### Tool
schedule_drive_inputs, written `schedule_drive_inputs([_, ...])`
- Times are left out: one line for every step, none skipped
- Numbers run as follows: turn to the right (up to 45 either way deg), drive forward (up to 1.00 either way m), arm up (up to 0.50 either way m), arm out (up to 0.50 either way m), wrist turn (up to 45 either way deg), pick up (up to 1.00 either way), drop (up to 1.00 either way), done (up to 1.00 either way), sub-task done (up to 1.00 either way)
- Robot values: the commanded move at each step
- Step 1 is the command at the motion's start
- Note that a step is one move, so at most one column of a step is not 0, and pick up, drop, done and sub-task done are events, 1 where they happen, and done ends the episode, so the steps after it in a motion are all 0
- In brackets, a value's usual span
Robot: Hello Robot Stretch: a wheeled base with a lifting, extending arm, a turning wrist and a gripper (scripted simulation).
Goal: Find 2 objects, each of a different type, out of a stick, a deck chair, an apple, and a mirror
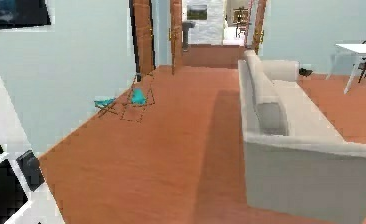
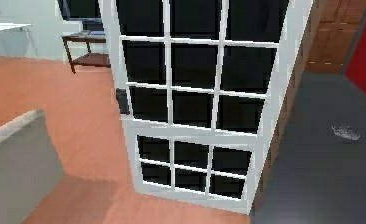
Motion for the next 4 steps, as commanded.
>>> schedule_drive_inputs([0.0, 0.90, 0.00, 0.00, 0.0, 0.00, 0.00, 0.00, 0.00])
schedule_drive_inputs([-24.0, 0.00, 0.00, 0.00, 0.0, 0.00, 0.00, 0.00, 0.00])
schedule_drive_inputs([0.0, 0.40, 0.00, 0.00, 0.0, 0.00, 0.00, 0.00, 0.00])
schedule_drive_inputs([-45.0, 0.00, 0.00, 0.00, 0.0, 0.00, 0.00, 0.00, 0.00])
